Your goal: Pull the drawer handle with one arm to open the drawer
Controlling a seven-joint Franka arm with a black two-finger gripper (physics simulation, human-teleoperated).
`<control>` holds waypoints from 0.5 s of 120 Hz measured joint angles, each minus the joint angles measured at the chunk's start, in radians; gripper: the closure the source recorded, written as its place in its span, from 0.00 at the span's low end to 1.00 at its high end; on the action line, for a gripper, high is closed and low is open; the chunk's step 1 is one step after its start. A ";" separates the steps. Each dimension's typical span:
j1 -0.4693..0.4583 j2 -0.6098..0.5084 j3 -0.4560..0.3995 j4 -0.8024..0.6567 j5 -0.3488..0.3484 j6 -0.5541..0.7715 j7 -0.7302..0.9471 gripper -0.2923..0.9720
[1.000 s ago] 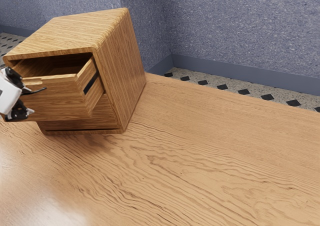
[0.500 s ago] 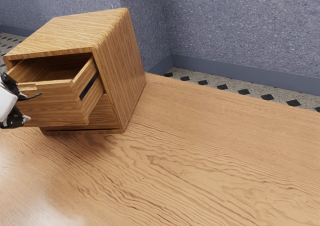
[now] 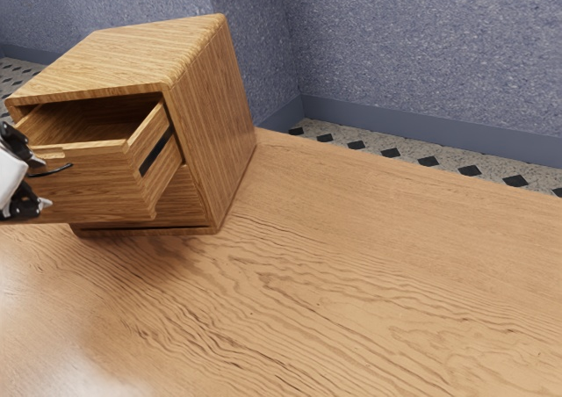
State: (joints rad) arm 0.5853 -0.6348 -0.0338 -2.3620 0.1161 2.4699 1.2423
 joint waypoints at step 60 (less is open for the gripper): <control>-0.302 0.143 -0.385 0.680 -0.173 -0.637 -0.290 0.31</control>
State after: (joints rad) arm 0.2829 -0.4921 -0.4185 -1.6824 -0.0573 1.8331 0.9524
